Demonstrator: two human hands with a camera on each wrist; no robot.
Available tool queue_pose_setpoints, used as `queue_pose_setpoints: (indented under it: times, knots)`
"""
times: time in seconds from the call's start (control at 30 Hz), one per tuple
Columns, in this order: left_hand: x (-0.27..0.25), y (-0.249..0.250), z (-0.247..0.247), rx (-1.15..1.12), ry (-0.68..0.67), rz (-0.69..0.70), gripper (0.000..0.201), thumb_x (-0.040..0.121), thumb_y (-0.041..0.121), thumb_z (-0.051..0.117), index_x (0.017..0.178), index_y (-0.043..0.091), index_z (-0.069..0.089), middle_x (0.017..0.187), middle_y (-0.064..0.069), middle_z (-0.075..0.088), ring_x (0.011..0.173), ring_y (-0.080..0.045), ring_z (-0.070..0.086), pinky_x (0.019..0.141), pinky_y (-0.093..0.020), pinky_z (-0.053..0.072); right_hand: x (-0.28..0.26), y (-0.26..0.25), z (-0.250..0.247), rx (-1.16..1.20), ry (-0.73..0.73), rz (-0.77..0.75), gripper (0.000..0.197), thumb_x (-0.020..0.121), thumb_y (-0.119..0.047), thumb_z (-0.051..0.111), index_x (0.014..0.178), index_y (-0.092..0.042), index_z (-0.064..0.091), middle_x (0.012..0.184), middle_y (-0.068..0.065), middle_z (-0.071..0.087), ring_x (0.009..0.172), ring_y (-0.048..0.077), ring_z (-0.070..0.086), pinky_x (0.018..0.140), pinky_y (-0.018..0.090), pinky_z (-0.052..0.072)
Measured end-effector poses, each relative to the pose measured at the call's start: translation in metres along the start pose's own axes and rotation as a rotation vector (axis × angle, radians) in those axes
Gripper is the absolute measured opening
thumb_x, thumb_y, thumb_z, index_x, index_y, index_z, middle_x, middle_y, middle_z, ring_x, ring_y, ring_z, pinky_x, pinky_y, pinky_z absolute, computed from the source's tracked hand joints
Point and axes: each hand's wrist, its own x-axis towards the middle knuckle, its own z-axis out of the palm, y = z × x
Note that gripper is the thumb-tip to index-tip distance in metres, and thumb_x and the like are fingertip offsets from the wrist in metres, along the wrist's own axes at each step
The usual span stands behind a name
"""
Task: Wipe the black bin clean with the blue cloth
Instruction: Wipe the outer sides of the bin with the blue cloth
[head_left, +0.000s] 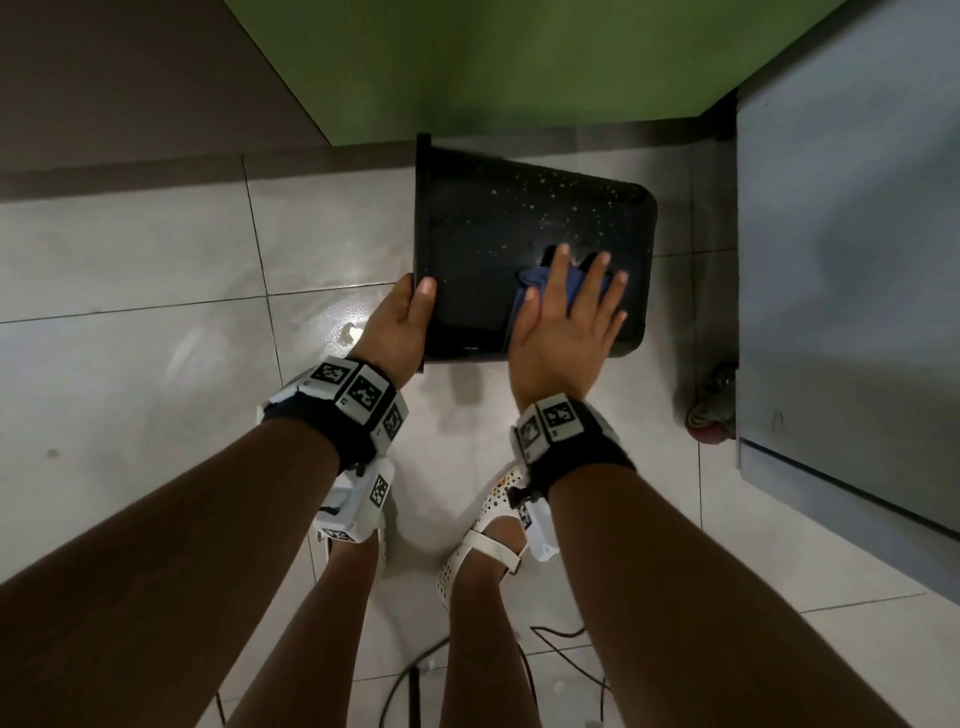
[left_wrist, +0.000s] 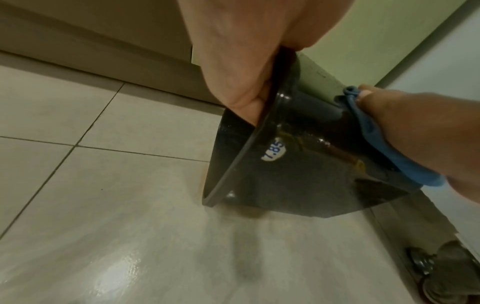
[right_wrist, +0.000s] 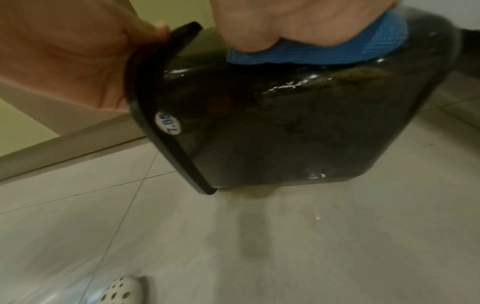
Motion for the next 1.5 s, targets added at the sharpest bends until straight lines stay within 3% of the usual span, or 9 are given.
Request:
queue_pose_setpoints:
  times: [0.2,0.47,0.63,0.77,0.87,1.0,1.13,1.23,1.5]
  knots:
    - [0.011,0.022,0.005,0.002,0.111,-0.012,0.043,0.096,0.045,0.027,0.115,0.01,0.045,0.102,-0.002,0.054,0.09,-0.02,0.052,0.077,-0.028,0.041,0.004,0.011,-0.003,-0.05,-0.025,0.005,0.058,0.094,-0.044,0.009,0.148,-0.025,0.02,0.156,0.012,0.017,0.143,0.036,0.01,0.114,0.051,0.011]
    - [0.022,0.014,0.021,0.063,0.377,0.158,0.038,0.099,0.033,0.025,0.109,0.005,0.049,0.088,-0.004,0.057,0.079,-0.022,0.053,0.07,-0.028,0.043,0.01,0.018,-0.008,-0.052,0.008,0.046,0.058,0.095,-0.042,0.015,0.148,-0.019,0.02,0.154,0.019,0.016,0.142,0.038,0.013,0.114,0.05,0.016]
    - [0.028,0.014,0.019,0.055,0.366,0.185,0.038,0.099,0.033,0.025,0.107,0.005,0.049,0.086,-0.005,0.056,0.078,-0.022,0.053,0.071,-0.03,0.045,0.038,0.039,-0.023,0.081,-0.101,0.225,0.055,0.1,-0.042,0.021,0.15,-0.026,0.005,0.157,0.016,0.007,0.143,0.035,0.014,0.115,0.048,0.023]
    - [0.027,0.013,0.02,0.047,0.367,0.181,0.037,0.099,0.032,0.024,0.105,0.004,0.048,0.083,-0.004,0.054,0.075,-0.021,0.051,0.069,-0.028,0.043,0.062,0.047,-0.047,0.331,-0.207,0.502,0.052,0.102,-0.04,0.018,0.15,-0.023,0.008,0.148,0.013,0.034,0.129,0.032,0.042,0.094,0.032,0.039]
    - [0.029,0.015,0.019,0.038,0.349,0.166,0.037,0.099,0.032,0.022,0.105,0.004,0.047,0.083,-0.003,0.052,0.076,-0.019,0.05,0.069,-0.028,0.04,0.073,0.042,-0.05,0.355,-0.213,0.664,0.052,0.103,-0.038,0.015,0.15,-0.016,0.013,0.146,0.017,0.037,0.131,0.034,0.039,0.103,0.037,0.035]
    - [0.028,0.014,0.019,0.029,0.342,0.165,0.037,0.1,0.03,0.022,0.105,0.003,0.046,0.081,-0.001,0.05,0.073,-0.017,0.048,0.068,-0.025,0.038,0.044,0.028,-0.022,0.062,-0.031,0.403,0.058,0.1,-0.041,0.018,0.15,-0.014,0.005,0.156,0.02,0.01,0.143,0.037,0.012,0.117,0.047,0.015]
    - [0.028,0.011,0.021,0.036,0.34,0.166,0.036,0.1,0.03,0.022,0.104,0.003,0.047,0.071,0.006,0.047,0.065,-0.006,0.047,0.059,-0.021,0.038,0.002,0.009,0.003,-0.151,0.096,-0.015,0.056,0.097,-0.039,0.03,0.143,-0.007,0.033,0.145,0.027,0.034,0.134,0.045,0.031,0.109,0.055,0.027]
    - [0.03,0.013,0.019,0.004,0.347,0.167,0.036,0.1,0.029,0.023,0.103,0.003,0.047,0.079,-0.002,0.052,0.071,-0.019,0.052,0.065,-0.026,0.045,-0.02,-0.011,0.014,-0.182,0.03,-0.24,0.053,0.097,-0.04,0.026,0.142,-0.012,0.025,0.146,0.022,0.035,0.134,0.043,0.031,0.109,0.052,0.02]
    - [0.03,0.012,0.018,0.044,0.357,0.223,0.042,0.095,0.033,0.022,0.102,-0.001,0.047,0.084,-0.015,0.06,0.074,-0.029,0.056,0.068,-0.038,0.048,0.023,-0.057,0.003,-0.17,-0.072,-0.421,0.052,0.097,-0.038,0.026,0.145,-0.017,0.031,0.152,0.014,0.028,0.141,0.037,0.021,0.114,0.049,0.015]
